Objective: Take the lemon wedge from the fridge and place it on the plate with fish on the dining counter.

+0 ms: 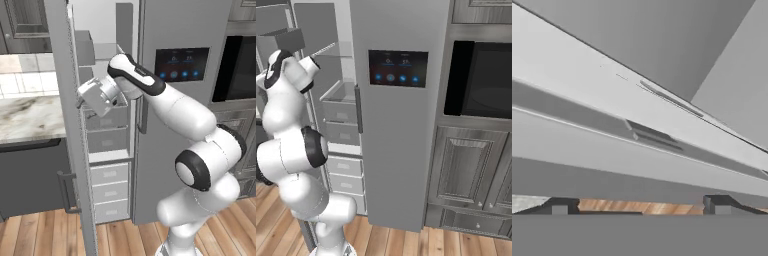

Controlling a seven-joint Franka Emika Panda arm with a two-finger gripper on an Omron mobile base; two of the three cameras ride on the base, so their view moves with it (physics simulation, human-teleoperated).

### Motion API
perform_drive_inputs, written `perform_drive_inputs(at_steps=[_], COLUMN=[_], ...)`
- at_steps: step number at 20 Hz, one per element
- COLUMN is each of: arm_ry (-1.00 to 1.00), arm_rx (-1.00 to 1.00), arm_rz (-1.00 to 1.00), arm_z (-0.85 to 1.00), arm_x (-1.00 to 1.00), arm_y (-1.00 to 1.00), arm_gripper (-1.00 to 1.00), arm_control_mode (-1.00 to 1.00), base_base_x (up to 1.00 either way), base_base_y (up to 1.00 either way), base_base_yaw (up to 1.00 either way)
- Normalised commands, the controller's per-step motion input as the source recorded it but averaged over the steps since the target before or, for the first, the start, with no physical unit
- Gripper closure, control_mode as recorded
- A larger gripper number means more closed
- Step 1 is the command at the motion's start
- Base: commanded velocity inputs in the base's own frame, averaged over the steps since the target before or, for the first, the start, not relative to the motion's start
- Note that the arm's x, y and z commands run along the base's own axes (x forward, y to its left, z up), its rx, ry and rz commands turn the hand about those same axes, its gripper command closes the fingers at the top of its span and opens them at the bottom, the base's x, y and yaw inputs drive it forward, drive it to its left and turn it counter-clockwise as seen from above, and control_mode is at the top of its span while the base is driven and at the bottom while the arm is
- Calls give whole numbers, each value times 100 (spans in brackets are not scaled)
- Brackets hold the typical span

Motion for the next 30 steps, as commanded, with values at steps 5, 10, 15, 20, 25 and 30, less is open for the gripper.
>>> perform_drive_inputs(at_steps=[5,10,15,20,25,30], arm_ry=[2,-9,-11,-13,-5,5], arm_rx=[0,0,0,-3,-10,-15], arm_rz=[1,0,0,0,-6,-18], arm_z=[-1,19,32,14,0,-6], arm_x=[7,-39,-79,-85,-67,-26], arm_y=[19,-43,-99,-100,-88,-65], arm_gripper=[-100,-100,-100,-100,-100,-100], arm_control_mode=[-100,-100,-100,-100,-100,-100], base_base_x=[0,0,0,0,0,0], base_base_y=[0,0,0,0,0,0], base_base_yaw=[0,0,0,0,0,0])
